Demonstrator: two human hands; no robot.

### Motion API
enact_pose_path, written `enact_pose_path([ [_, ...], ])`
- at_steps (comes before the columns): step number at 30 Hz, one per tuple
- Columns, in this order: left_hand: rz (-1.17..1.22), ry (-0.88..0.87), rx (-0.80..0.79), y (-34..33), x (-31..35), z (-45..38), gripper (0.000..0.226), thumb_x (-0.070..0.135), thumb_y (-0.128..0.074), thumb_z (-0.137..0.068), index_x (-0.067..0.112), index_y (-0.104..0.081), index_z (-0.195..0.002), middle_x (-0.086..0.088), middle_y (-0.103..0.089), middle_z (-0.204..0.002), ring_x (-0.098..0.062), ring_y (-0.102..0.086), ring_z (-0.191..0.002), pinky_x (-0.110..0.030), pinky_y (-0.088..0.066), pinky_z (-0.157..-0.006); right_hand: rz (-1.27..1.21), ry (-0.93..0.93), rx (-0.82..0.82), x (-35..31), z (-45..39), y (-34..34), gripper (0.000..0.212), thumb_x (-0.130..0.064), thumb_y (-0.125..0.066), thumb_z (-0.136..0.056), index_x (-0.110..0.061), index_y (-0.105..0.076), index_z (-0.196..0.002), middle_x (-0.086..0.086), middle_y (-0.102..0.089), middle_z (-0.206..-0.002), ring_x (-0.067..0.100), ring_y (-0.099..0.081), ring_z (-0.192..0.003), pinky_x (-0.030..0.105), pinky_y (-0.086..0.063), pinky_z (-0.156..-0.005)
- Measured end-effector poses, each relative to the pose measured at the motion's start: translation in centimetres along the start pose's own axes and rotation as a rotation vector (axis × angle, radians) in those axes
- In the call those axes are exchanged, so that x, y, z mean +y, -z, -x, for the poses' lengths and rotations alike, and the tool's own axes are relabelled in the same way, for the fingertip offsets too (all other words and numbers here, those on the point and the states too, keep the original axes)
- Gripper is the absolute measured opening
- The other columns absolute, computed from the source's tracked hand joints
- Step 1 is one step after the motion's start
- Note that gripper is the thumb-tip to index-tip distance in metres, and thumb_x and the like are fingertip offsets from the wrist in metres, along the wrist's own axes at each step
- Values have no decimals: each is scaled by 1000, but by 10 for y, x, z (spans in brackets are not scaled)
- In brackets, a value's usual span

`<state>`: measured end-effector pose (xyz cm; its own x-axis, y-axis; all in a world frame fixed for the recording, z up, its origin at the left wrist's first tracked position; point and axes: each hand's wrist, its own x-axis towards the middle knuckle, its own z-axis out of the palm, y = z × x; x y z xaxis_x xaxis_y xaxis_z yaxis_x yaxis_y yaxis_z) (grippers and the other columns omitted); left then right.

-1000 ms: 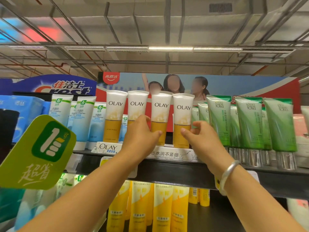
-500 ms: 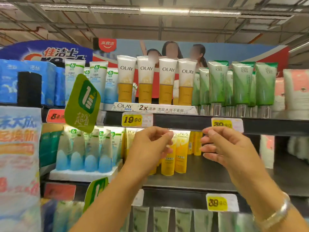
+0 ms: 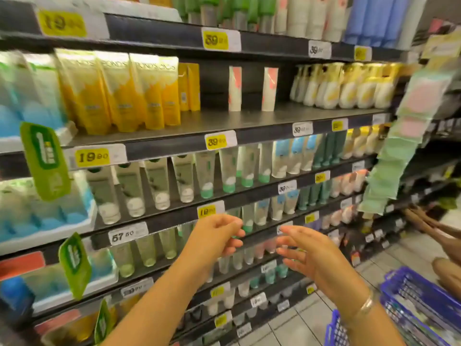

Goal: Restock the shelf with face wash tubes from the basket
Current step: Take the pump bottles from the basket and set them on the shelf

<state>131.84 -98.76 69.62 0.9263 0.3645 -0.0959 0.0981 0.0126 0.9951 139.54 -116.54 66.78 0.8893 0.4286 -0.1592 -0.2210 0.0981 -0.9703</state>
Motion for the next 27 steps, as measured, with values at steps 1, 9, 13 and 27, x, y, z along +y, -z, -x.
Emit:
enact_pose_path([
  [1,-15,50,-46,-14,-14,4,12,17,-57,-90,15,-63,-79,3,-66,-67,-2,-58,-48,-13,-47,-46,0,-30,46,14,12,17,16,-19,-48,-93,-15,-63,-94,4,-67,-78,15,-67,-62,23,-51,-53],
  [9,-48,323,-319,-141,-103,31,16,17,-58,-89,17,-61,-74,2,-64,-68,-5,-58,-51,-12,-46,-44,-85,-199,383,96,99,142,13,-16,-49,-91,-12,-60,-96,7,-63,-80,18,-59,-66,26,-45,-59],
  [13,-119,406,-405,-215,-134,44,16,22,-57,-89,17,-60,-75,3,-64,-71,-7,-59,-59,-17,-47,-51,-140,-273,509,122,137,206,13,-11,-50,-90,-13,-61,-85,6,-63,-74,17,-58,-62,20,-47,-45],
  [27,-222,615,-462,-448,-220,31,16,11,-51,-91,16,-58,-77,0,-60,-70,-4,-59,-48,-17,-45,-52,-317,-536,726,200,182,451,18,-8,-47,-91,-13,-62,-83,6,-61,-77,19,-55,-70,25,-38,-61],
])
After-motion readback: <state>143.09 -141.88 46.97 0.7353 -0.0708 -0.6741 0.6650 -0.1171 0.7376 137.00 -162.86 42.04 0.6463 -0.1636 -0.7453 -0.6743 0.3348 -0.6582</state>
